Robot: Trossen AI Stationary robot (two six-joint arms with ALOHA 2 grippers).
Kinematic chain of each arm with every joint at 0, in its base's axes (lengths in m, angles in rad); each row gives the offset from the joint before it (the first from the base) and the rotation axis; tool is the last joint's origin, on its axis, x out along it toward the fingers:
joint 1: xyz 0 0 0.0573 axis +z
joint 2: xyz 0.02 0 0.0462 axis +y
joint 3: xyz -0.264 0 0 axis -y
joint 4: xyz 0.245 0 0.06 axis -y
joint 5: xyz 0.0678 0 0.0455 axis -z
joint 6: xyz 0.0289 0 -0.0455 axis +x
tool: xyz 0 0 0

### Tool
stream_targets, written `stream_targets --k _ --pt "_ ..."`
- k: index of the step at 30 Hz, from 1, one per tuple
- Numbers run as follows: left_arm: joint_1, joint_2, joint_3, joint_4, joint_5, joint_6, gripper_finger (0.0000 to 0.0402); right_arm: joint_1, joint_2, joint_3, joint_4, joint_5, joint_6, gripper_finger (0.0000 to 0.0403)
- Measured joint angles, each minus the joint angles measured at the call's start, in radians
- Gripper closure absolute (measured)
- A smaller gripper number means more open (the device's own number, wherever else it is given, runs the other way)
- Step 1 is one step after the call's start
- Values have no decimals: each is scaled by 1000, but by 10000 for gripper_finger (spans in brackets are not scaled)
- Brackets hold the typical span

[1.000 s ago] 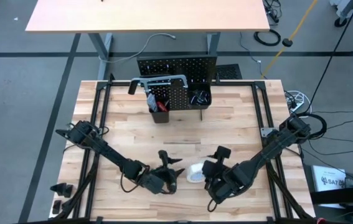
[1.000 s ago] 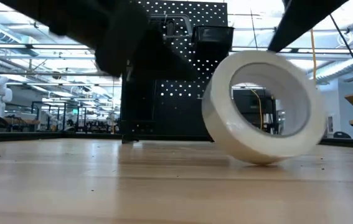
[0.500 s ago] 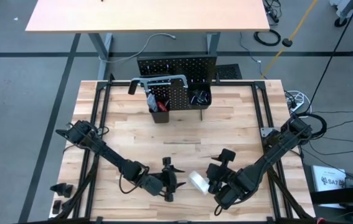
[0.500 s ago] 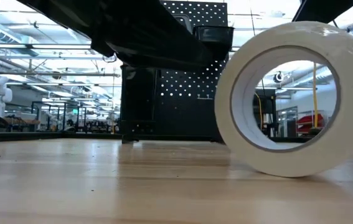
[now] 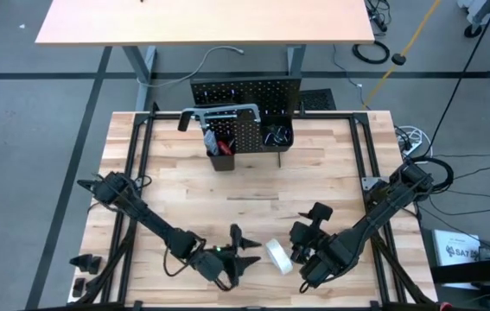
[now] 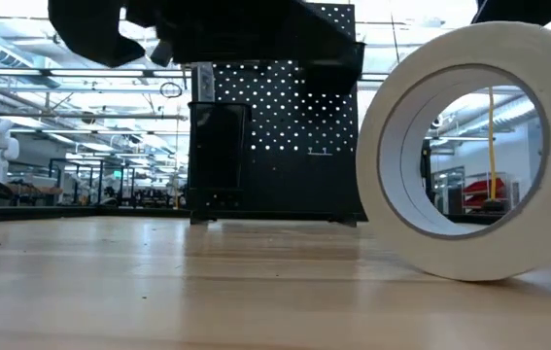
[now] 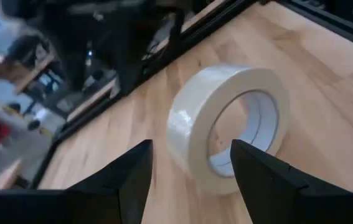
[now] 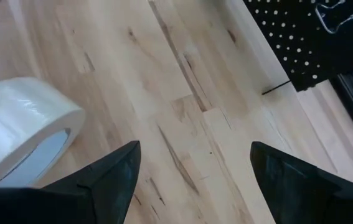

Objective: Hang tools onto peg board
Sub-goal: Hang the white tape on the peg board

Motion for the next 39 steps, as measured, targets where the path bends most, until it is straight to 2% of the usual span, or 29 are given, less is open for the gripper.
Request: stream_targets --k 6,11,17,22,32,39 --pt "-7 115 94 16 -63 57 181 0 0 0 -3 -4 2 106" --pt "-15 171 165 54 -172 80 181 0 0 0 -5 -5 2 106" --pt "-12 228 206 40 -105 88 181 1 0 0 -6 -6 2 106" --pt "-6 256 220 55 -196 112 181 1 0 0 -6 -5 2 106" --pt "35 260 244 52 -184 104 181 2 0 0 -8 -6 2 106" --pt "27 260 244 51 -247 105 194 12 0 0 -107 -7 78 106"
